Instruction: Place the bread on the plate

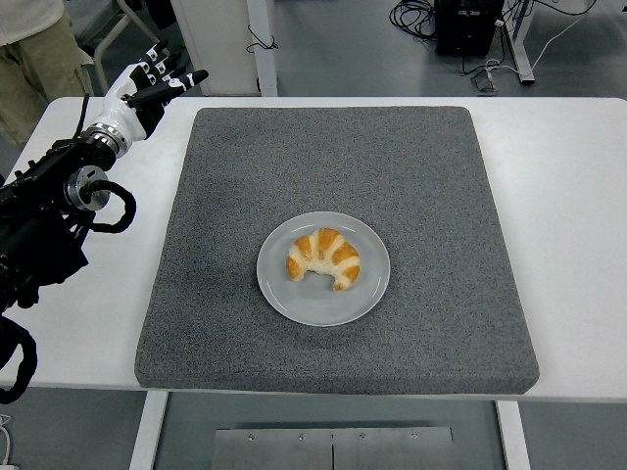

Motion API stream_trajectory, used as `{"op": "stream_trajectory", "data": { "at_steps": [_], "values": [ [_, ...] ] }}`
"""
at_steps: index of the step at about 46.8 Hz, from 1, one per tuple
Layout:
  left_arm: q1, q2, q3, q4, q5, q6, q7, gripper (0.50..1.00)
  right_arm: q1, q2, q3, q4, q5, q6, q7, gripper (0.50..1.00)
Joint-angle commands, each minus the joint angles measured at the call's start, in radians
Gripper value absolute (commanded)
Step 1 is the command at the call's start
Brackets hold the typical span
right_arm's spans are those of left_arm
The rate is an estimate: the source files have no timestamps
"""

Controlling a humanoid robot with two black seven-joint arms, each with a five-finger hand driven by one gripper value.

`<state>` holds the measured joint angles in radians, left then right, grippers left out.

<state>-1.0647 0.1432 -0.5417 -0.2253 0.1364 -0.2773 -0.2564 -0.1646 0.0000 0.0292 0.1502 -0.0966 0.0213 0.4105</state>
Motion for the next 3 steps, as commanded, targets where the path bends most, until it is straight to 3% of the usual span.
{"op": "stream_trajectory", "data": {
  "at_steps": [1,3],
  "values": [
    [0.0,-0.002,0.002,0.0,0.0,0.0,0.0,0.977,-0.001,0.0,0.0,-0.001,0.0,-0.001,0.001,1.0],
    [0.0,-0.005,0.0,0.0,0.0,0.001,0.0,0.977,-0.004,0.0,0.001,0.0,0.0,-0.001,0.001,1.0]
  ]
}}
